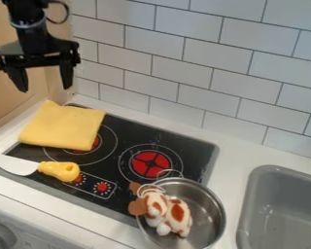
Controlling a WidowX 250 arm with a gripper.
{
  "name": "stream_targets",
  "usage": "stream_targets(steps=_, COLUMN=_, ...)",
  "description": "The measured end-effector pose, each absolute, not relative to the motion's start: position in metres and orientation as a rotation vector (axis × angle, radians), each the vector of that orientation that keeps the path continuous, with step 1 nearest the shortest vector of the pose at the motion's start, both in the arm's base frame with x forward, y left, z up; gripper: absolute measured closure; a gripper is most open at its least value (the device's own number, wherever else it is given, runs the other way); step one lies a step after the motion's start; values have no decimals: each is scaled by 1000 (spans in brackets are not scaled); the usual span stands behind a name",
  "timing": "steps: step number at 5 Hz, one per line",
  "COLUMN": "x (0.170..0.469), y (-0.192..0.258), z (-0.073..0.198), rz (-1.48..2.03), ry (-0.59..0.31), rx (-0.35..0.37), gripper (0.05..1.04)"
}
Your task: Move the yellow cloth to the left side of the burner
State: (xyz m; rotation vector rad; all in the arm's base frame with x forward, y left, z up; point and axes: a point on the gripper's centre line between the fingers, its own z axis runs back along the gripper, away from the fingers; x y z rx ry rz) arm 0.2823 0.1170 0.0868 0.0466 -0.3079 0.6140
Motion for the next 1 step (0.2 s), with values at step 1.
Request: stream_targets(steps=1, x=282, y=117, z=87, rz=613, ry=-308, rx=47, gripper=85)
